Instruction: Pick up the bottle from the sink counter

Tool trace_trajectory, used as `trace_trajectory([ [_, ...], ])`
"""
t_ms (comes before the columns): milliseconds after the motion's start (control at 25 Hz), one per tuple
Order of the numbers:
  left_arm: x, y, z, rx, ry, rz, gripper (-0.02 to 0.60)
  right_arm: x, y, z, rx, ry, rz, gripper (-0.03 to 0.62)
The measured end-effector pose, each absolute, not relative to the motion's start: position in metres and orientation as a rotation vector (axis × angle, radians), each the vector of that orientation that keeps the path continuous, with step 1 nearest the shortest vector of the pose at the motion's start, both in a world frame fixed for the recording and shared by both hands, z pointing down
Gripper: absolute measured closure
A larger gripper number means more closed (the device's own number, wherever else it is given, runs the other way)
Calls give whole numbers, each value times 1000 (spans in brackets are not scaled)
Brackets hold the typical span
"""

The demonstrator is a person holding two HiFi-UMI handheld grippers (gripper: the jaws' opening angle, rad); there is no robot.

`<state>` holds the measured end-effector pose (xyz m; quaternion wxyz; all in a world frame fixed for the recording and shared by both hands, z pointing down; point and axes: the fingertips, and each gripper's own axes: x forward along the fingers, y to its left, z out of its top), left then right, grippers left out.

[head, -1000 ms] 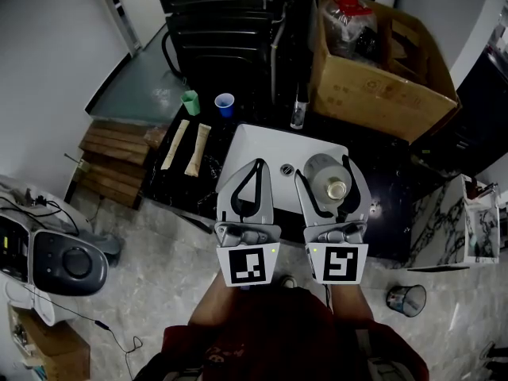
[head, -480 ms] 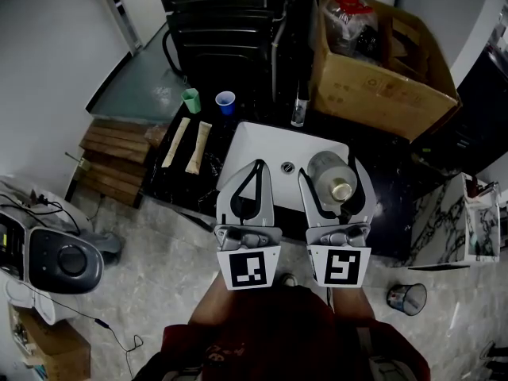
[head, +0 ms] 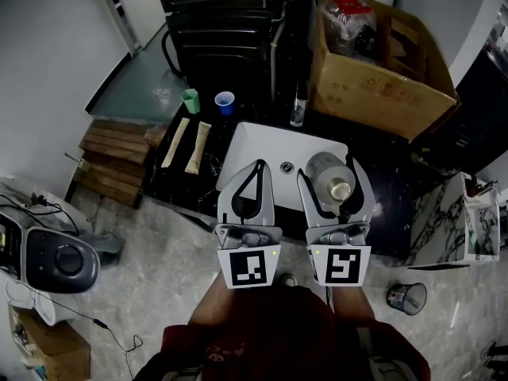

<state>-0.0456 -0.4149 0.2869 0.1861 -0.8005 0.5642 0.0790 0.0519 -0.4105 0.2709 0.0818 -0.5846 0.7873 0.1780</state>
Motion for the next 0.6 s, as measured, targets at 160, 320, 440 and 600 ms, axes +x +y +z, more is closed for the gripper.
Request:
trace_trajectory([
  [160,-45,-415,288,-2256,1591,220,578,52,-411,274,-1755,2356,527,258],
  [320,-45,-416,287,-2257,1594,215,578,53,-413,280,-1756,2399,515,258],
  [440,-45,-416,289,-2260,1601,223,578,54,-414,281,-1761,2391,501,258],
  [600,-44,-416,290,-2260,1599,219,578,55,-413,287,-1771,2412,518,258],
])
